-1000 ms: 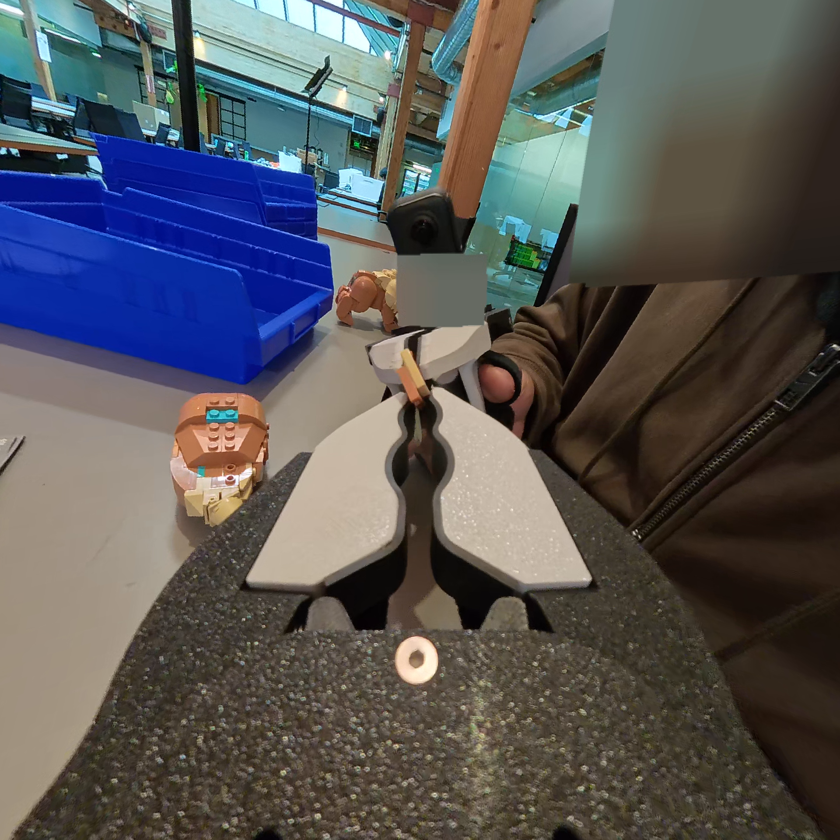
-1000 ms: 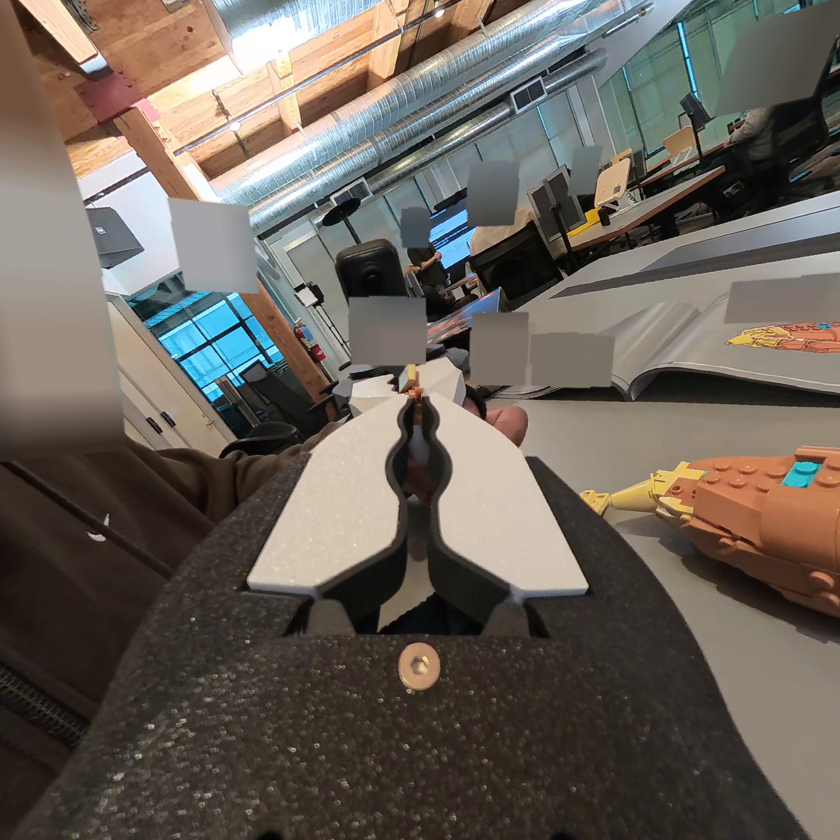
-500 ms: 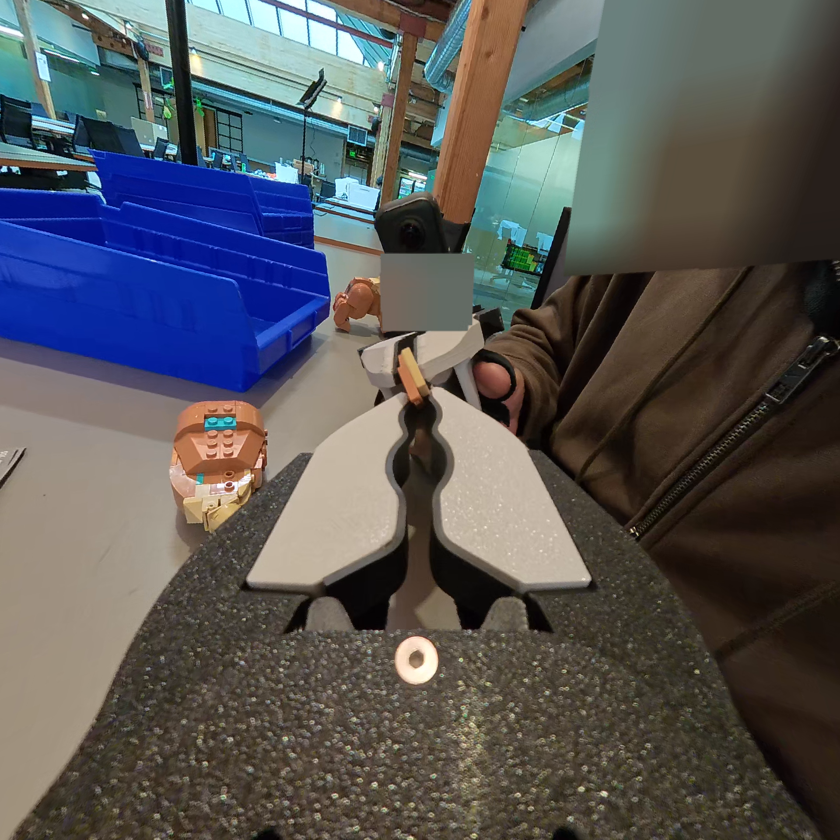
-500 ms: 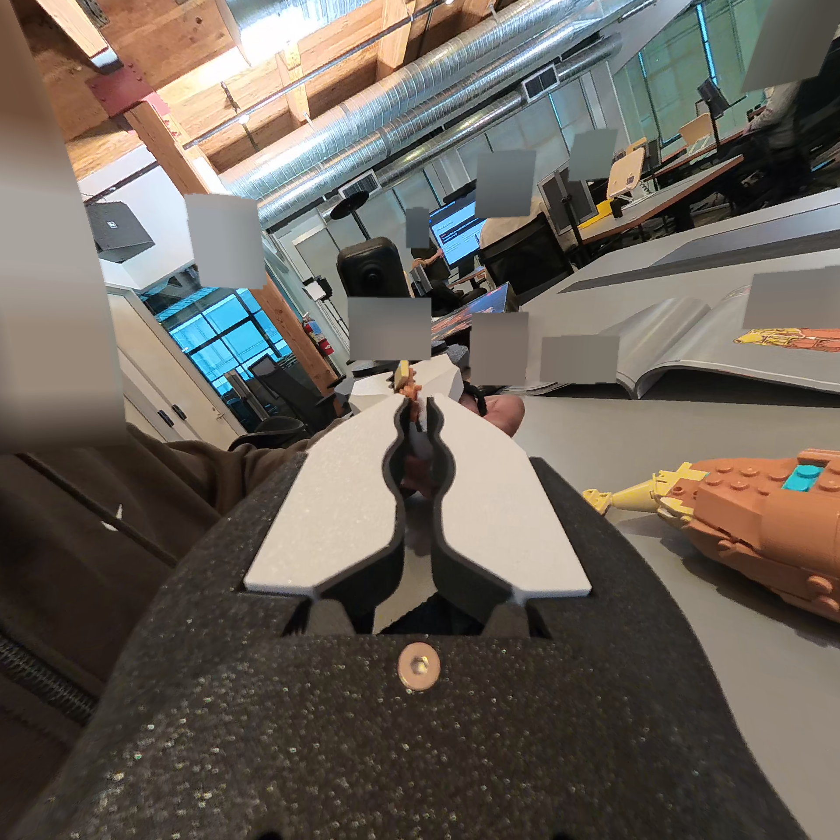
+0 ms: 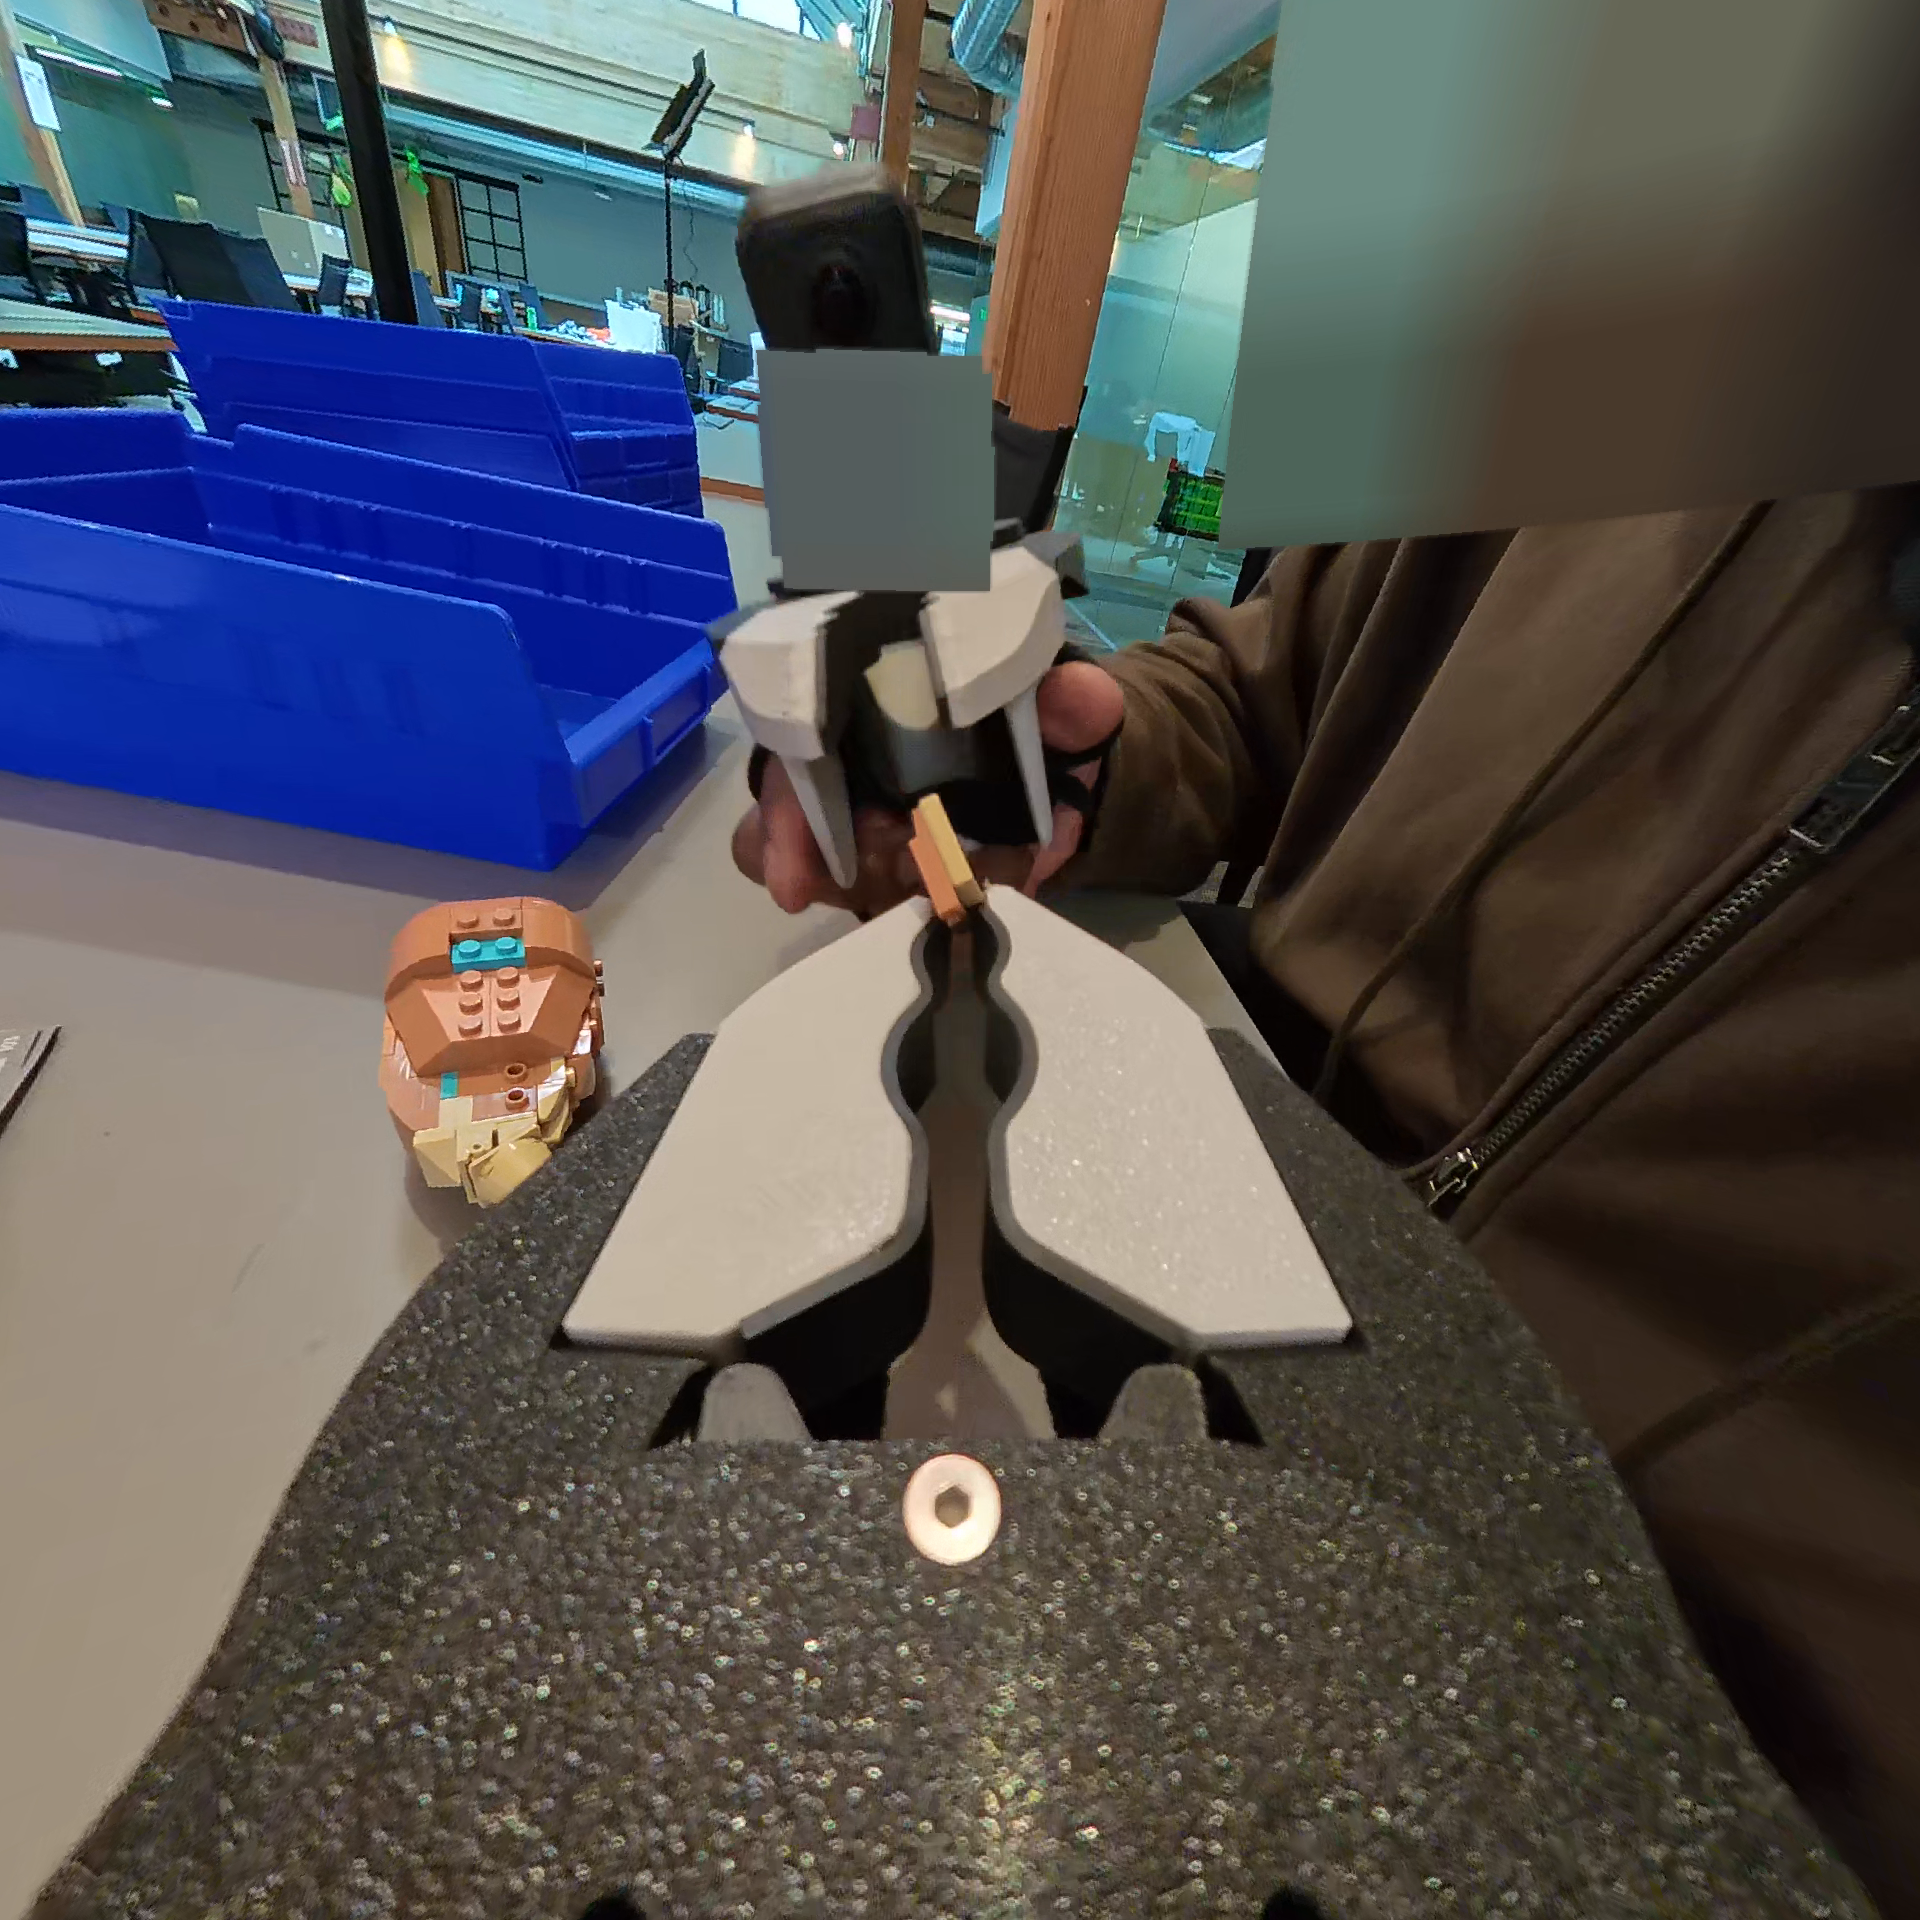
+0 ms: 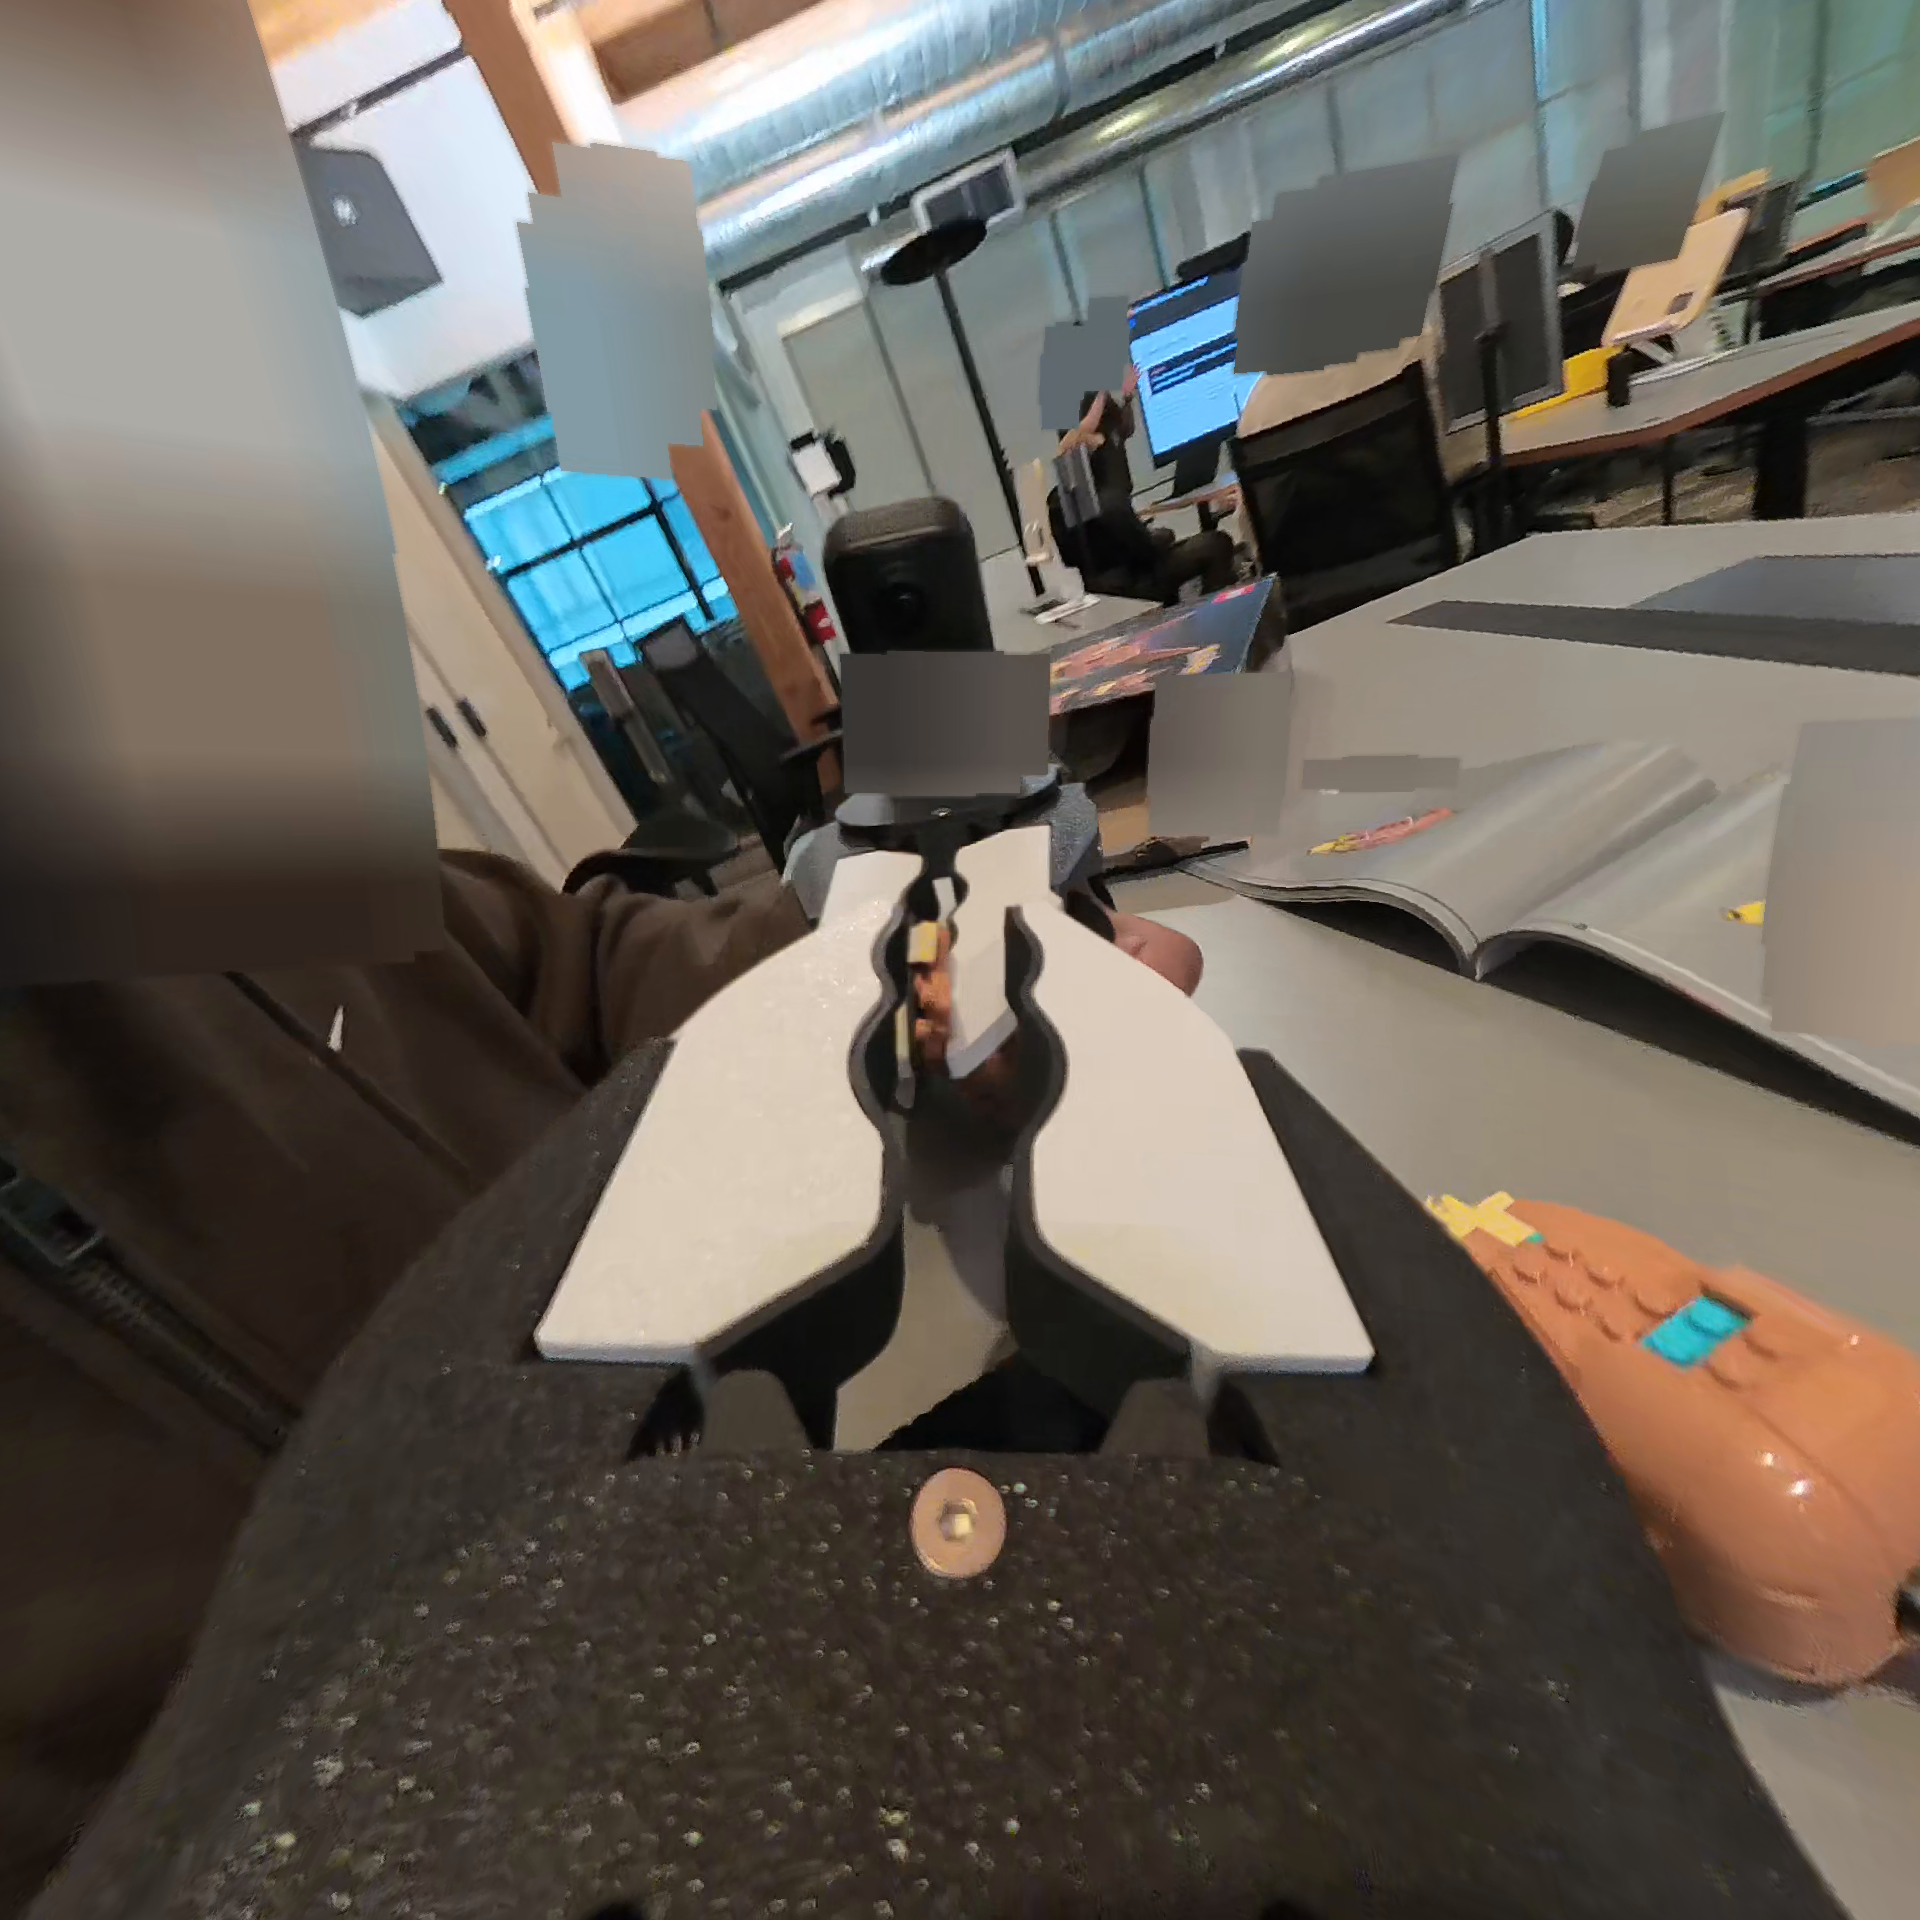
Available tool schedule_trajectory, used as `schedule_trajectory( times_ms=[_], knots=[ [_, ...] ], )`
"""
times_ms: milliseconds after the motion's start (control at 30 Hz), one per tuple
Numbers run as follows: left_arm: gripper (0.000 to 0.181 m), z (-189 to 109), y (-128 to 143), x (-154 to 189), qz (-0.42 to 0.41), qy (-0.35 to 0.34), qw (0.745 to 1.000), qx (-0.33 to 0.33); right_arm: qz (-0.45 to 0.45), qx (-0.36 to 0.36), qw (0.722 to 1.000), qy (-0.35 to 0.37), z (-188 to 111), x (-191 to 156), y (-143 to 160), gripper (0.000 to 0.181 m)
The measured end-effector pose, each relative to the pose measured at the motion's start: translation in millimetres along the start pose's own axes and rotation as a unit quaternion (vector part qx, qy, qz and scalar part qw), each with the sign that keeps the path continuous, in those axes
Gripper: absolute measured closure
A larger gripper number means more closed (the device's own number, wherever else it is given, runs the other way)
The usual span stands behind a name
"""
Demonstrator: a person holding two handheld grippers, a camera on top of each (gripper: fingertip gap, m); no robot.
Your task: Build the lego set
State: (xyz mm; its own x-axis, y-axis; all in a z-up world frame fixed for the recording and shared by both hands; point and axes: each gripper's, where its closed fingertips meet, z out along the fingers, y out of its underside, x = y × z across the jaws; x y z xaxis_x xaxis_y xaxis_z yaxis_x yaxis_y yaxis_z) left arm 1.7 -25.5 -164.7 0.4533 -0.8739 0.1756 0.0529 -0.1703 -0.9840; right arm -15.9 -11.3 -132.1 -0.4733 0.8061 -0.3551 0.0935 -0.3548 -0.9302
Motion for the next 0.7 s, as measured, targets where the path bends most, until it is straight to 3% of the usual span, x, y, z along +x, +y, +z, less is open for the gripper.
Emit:
schedule_trajectory(
  times_ms=[233,400,700],
  knots=[
    [0.177,3.9,9.1,3.7,-0.017,0.016,0.999,-0.023,-0.093,-0.042,0.992,-0.073,4.1,-15.3,-4.8,0.164],
    [0.177,4.6,12.0,6.2,-0.031,0.028,0.999,-0.030,-0.174,-0.121,0.971,-0.113,7.3,-18.8,8.8,0.158],
    [0.177,5.7,15.7,9.9,-0.054,0.046,0.997,-0.035,-0.285,-0.175,0.933,-0.130,5.6,-19.0,29.9,0.139]
  ],
)
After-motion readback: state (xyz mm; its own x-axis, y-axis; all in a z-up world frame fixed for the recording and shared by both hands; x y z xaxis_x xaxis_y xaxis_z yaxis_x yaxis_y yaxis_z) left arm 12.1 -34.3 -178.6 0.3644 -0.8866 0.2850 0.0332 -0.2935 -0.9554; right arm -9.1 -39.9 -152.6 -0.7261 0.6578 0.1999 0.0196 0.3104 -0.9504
